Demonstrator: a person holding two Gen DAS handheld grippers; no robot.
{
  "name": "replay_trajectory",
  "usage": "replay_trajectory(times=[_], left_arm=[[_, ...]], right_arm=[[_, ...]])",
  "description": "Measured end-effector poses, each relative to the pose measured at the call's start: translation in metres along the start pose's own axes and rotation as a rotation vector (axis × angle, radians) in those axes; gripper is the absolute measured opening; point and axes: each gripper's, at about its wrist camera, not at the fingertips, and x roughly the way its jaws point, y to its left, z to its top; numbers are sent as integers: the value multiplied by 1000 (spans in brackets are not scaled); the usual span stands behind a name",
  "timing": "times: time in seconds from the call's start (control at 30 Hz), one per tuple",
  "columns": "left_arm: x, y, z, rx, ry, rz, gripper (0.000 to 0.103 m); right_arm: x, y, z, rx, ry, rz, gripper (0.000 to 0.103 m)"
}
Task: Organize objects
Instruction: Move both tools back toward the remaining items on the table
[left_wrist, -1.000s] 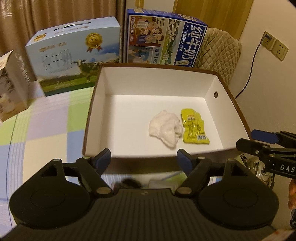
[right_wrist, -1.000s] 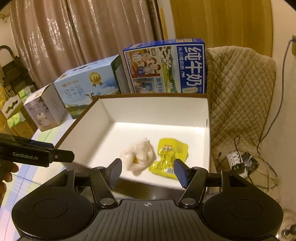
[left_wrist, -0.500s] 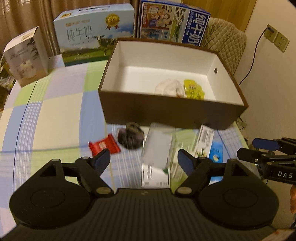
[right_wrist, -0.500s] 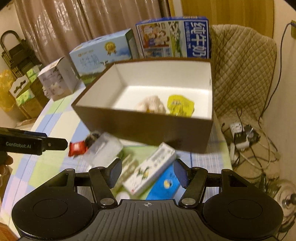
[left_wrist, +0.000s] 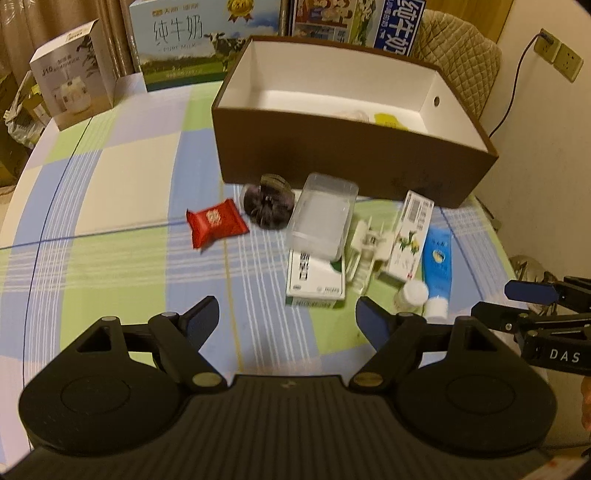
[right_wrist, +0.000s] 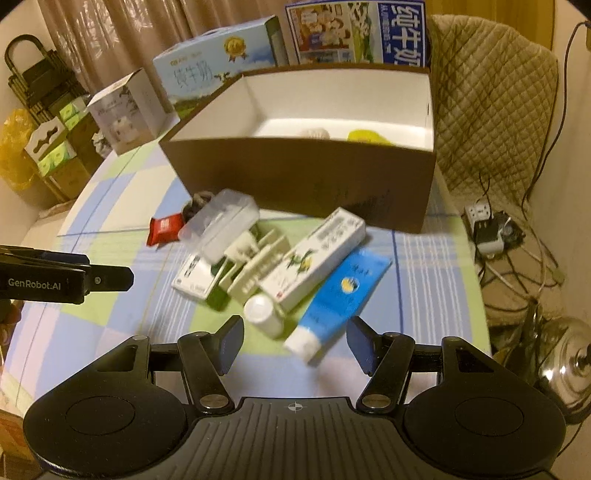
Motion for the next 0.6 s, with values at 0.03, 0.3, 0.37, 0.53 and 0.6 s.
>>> replay_trajectory(times=[0.03, 0.3, 0.37, 0.53, 0.6], left_arm=[[1, 0, -2, 1, 4, 1, 78], [9, 5, -9, 28, 16, -13, 78], [11, 7, -8, 36, 17, -17, 78], [18, 15, -7, 48, 26, -22, 78], [21, 18, -6, 50, 32, -26, 78]], right_arm=[[1, 1, -2, 6, 2, -1, 59], [11, 16, -15, -35, -33, -14, 59], [13, 19, -15, -35, -41, -16, 55], [20, 25, -14, -29, -46, -27, 48], [23, 27, -13, -31, -46, -34, 46]])
